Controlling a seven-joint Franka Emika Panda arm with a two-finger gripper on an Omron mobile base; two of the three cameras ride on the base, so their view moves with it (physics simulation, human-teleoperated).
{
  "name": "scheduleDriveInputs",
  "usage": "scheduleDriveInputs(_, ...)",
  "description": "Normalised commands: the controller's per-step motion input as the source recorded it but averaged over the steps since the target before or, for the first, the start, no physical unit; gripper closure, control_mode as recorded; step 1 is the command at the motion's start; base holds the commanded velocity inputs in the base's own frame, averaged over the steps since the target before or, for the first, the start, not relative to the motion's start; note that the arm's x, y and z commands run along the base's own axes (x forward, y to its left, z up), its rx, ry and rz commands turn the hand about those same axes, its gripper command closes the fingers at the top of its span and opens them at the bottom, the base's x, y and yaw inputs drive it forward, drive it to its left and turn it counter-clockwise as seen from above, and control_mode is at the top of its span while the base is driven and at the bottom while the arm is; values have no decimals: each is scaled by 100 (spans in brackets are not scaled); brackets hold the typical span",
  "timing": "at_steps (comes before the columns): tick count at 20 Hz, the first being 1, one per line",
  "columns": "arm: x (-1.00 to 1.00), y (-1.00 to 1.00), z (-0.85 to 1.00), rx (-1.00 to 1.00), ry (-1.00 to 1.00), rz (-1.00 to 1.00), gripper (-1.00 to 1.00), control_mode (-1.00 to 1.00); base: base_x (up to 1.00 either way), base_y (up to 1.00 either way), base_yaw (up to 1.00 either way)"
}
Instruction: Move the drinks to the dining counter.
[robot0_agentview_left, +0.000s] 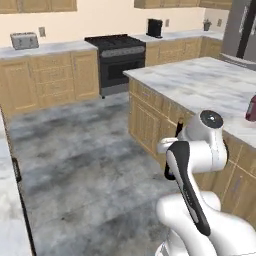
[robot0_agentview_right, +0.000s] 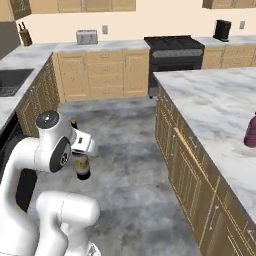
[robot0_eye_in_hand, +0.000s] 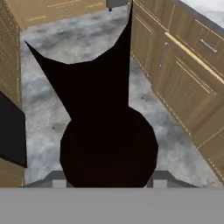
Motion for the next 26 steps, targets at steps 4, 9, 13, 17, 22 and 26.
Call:
scheduleDriveInputs(4,0,0,0,0,0,0,100,100,26,-32,-77)
scheduleDriveInputs(9,0,0,0,0,0,0,100,100,22,-57,-73)
scheduleDriveInputs(13,0,0,0,0,0,0,100,100,44,-54,-66)
scheduleDriveInputs(17,0,0,0,0,0,0,100,100,56,-36,-64)
scheduleDriveInputs(22,0,0,0,0,0,0,100,100,88,-1,-55)
scheduleDriveInputs(26,0,0,0,0,0,0,100,100,67,7,-45)
